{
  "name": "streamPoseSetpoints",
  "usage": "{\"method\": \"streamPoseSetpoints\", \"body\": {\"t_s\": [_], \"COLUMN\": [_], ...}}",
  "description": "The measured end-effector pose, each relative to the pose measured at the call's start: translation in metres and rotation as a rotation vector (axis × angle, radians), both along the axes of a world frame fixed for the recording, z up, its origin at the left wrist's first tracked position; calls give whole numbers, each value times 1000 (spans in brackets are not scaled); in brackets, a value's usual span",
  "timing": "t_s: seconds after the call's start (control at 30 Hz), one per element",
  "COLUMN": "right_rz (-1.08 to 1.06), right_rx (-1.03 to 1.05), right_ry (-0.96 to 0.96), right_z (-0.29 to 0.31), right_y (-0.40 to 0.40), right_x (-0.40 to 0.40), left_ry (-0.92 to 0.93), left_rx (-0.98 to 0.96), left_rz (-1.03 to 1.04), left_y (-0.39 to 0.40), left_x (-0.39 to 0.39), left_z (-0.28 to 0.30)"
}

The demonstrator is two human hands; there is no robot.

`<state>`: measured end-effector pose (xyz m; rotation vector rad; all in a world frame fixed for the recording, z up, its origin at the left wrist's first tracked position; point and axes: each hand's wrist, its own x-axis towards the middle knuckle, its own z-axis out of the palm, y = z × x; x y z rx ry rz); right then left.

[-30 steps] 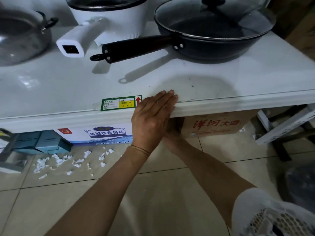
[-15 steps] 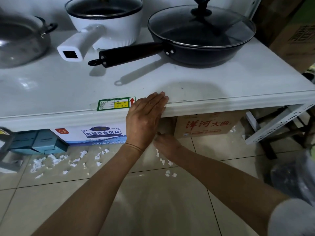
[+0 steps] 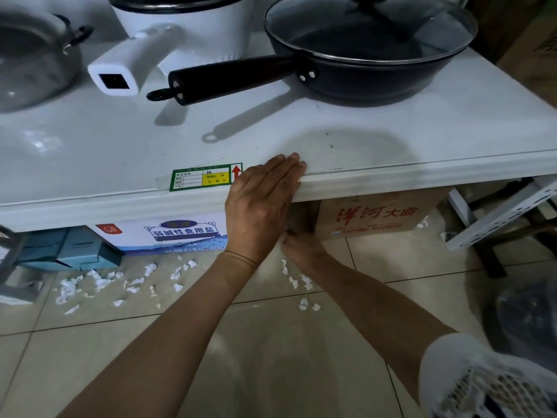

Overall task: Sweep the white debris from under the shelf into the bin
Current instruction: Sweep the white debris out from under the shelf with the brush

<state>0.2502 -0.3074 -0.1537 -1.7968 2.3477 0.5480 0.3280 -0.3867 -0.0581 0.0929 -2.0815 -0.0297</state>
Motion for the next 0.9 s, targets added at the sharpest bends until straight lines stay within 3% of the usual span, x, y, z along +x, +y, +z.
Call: {"method": "streamPoseSetpoints", "body": {"t_s": [0.03, 0.07, 0.1, 0.17, 0.27, 0.4, 0.57, 0.63, 0.9], "right_rz": [-5, -71, 6, 134, 45, -19, 109, 59, 77], "right_rx": [-109, -46, -56, 85, 241, 99, 7, 100, 176], "right_ry": [56, -4, -34, -86, -161, -173, 126, 159, -177], "right_z": [-9, -4, -11, -13, -8, 8, -13, 3, 1], "right_y": [6, 15, 22, 36, 46, 39, 33, 39, 67], "right_x": [-2, 7, 13, 30, 42, 34, -5, 0, 17], "left_ry": [-4, -6, -2, -5, -10, -23, -37, -40, -32], "left_rx": [3, 4, 7, 20, 20, 28, 30, 25, 22], "left_rz": [-8, -6, 1, -2, 14, 13, 20, 15, 19], "left_y": [0, 1, 1, 1, 1, 3, 3, 2, 1], "left_x": [0, 0, 0, 0, 0, 2, 3, 3, 2], "left_z": [1, 1, 1, 2, 0, 3, 3, 2, 1]}}
